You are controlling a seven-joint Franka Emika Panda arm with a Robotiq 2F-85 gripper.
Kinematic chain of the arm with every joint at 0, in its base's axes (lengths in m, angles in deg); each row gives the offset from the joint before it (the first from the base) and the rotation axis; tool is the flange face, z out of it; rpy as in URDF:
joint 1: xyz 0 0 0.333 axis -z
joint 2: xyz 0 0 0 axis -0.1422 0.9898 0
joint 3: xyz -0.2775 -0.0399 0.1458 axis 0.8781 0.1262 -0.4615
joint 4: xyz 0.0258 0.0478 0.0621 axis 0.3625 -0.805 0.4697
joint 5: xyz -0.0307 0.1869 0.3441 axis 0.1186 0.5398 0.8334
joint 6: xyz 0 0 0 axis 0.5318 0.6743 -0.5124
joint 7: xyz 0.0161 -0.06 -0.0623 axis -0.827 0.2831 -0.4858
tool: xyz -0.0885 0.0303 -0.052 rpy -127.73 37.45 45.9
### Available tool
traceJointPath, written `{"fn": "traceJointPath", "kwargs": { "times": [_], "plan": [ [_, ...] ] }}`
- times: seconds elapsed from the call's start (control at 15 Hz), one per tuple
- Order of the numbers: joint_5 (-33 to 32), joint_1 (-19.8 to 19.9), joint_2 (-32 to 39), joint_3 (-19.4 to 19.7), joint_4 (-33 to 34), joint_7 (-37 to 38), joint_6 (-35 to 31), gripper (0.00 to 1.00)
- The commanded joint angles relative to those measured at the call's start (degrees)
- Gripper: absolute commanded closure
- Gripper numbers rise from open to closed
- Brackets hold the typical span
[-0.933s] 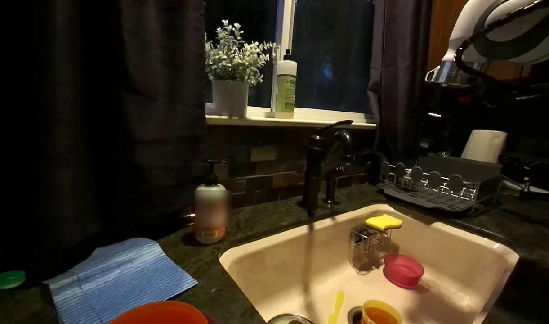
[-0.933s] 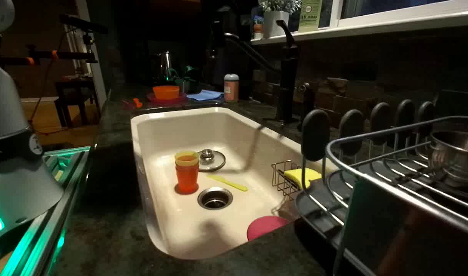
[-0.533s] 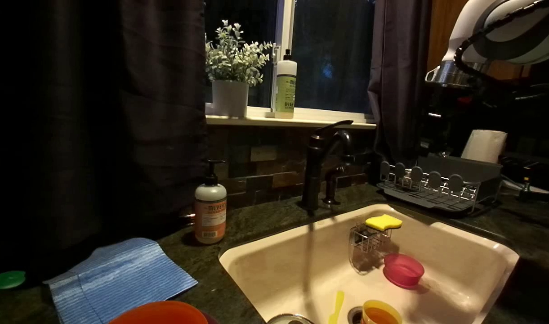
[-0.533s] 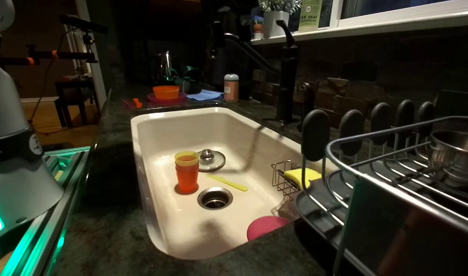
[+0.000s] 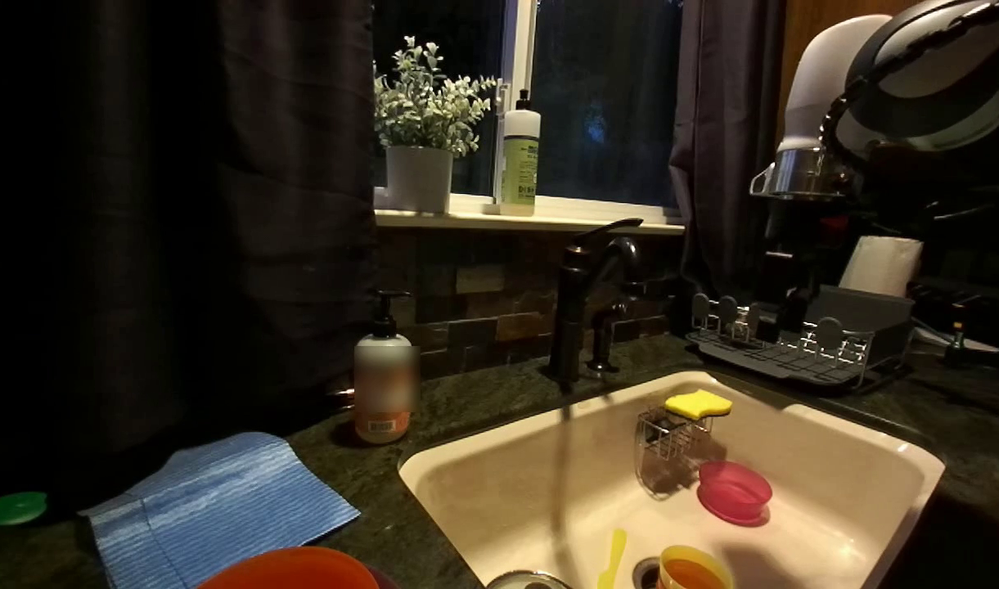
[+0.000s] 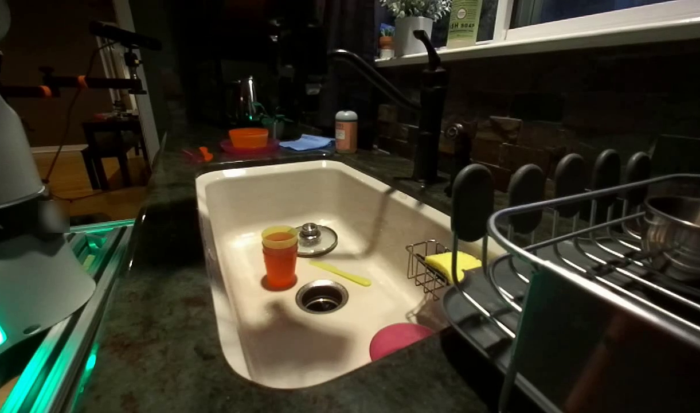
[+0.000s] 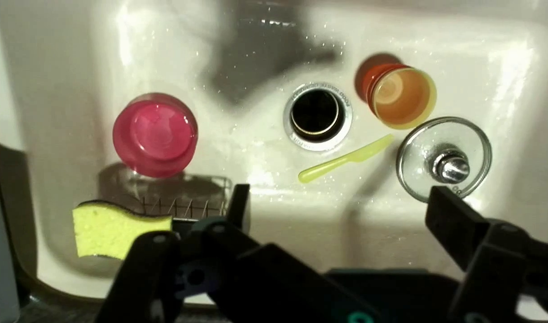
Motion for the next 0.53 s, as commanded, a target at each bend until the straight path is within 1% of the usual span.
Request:
{"fn": "traceJointPath", "kwargs": {
  "times": [0.0, 0.27, 0.4, 0.47],
  "plan": [
    [0.3, -0.3, 4.3, -2.9, 0.1, 4.0, -0.3, 0.00],
    [2.6, -2.6, 10.6, -2.6, 0.1, 0.8, -3.4, 0.00],
    [3.2, -2.6, 14.3, -1.6, 0.1, -1.2, -4.8, 0.00],
    [1.3, -1.9, 10.3, -2.9, 0.1, 1.2, -2.5, 0.00]
  ]
}}
